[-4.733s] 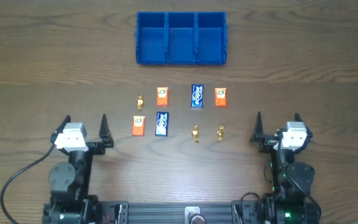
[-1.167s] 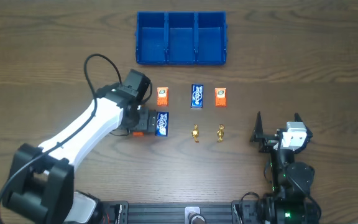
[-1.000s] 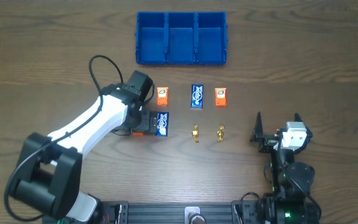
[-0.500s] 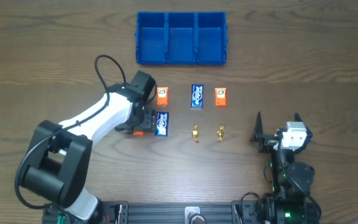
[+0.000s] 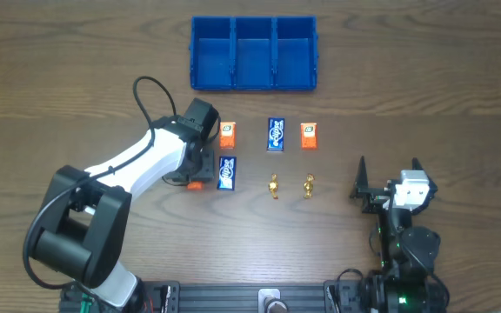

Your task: Sort Candies Into Trays

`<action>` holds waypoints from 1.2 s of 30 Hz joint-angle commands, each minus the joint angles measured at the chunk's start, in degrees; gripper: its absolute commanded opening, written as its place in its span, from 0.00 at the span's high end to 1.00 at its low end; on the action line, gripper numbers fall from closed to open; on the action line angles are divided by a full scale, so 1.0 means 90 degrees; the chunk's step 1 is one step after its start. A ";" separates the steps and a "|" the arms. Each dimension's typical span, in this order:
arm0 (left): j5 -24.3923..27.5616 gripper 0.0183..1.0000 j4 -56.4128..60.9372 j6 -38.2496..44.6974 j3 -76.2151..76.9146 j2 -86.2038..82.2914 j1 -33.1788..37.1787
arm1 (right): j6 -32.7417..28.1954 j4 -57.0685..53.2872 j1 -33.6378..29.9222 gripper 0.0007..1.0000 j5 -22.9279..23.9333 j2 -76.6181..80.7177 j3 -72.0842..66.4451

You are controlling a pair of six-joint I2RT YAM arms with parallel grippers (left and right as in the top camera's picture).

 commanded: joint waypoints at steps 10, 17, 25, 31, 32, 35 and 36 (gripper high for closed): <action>-0.0753 0.72 -0.0253 -0.0668 0.1360 -0.1418 0.0041 | -0.0092 -0.0029 -0.0024 0.00 -0.0039 -0.0044 -0.0022; -0.1309 0.72 -0.1477 -0.0364 0.4789 0.0141 0.0107 | -0.0092 -0.0032 -0.0024 0.00 -0.0039 -0.0044 -0.0022; -0.1311 0.71 -0.2018 -0.0182 0.7380 0.2259 0.0291 | -0.0092 -0.0029 -0.0024 0.00 -0.0039 -0.0044 -0.0022; -0.1127 0.71 -0.1707 0.0112 0.7686 0.3031 0.0583 | -0.0092 -0.0029 -0.0024 0.00 -0.0039 -0.0044 -0.0022; -0.1064 0.71 -0.1659 0.0199 0.7686 0.3099 0.0627 | -0.0092 -0.0029 -0.0024 0.00 -0.0039 -0.0044 -0.0022; -0.0896 0.71 -0.1540 0.0459 0.7686 0.3254 0.0726 | -0.0092 -0.0029 -0.0024 0.00 -0.0039 -0.0044 -0.0022; -0.0889 0.71 -0.1518 0.0469 0.7686 0.3305 0.0741 | -0.0092 -0.0029 -0.0024 0.00 -0.0039 -0.0044 -0.0022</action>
